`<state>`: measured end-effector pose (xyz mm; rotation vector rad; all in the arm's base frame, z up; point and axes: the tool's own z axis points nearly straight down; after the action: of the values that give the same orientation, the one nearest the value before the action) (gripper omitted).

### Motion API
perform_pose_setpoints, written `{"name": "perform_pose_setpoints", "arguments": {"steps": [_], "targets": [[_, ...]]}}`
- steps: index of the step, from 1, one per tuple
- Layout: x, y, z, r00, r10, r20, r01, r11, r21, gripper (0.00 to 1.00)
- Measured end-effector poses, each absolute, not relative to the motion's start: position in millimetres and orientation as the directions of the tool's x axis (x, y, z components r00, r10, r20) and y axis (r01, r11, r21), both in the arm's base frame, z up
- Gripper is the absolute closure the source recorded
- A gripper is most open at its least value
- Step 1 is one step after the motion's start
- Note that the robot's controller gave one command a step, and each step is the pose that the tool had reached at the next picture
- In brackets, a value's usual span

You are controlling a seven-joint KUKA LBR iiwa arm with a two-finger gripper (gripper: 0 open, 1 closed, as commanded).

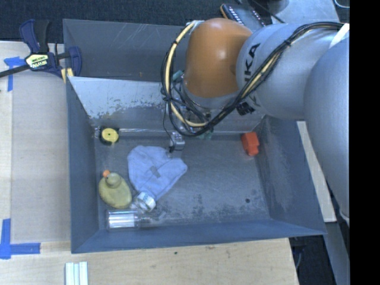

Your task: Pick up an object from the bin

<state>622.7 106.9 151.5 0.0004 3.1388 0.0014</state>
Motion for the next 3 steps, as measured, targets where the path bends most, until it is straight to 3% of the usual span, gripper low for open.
{"name": "perform_pose_setpoints", "arguments": {"steps": [1, 2, 3], "targets": [[599.2, 121.0, 69.3, -0.99, -0.143, 0.004, -0.143, 0.99, 0.002, 0.0], [606.9, 127.6, 144.7, -0.971, -0.237, -0.013, -0.237, 0.972, 0.0, 0.0], [599.3, 119.9, 68.2, -0.99, -0.141, 0.004, -0.141, 0.99, 0.002, 0.0]]}}
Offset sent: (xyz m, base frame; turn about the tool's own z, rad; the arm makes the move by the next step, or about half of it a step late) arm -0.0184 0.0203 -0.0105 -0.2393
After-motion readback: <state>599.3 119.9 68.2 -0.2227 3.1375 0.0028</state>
